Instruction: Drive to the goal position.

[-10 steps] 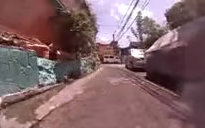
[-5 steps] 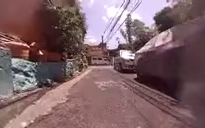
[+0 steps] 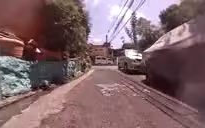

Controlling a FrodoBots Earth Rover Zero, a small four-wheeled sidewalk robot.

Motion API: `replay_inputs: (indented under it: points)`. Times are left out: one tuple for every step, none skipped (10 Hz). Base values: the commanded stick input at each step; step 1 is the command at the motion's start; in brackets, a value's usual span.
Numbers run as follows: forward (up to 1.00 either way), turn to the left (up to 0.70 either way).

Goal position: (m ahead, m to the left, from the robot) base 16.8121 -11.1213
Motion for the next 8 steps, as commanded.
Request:
replay_inputs:
  points:
    - [0.7, 0.08]
    - [0.7, 0.08]
    - [0.7, 0.08]
    - [0.7, 0.08]
    - [0.7, -0.06]
    - [0.7, -0.26]
    - [0.7, -0.27]
    - [0.7, -0.27]
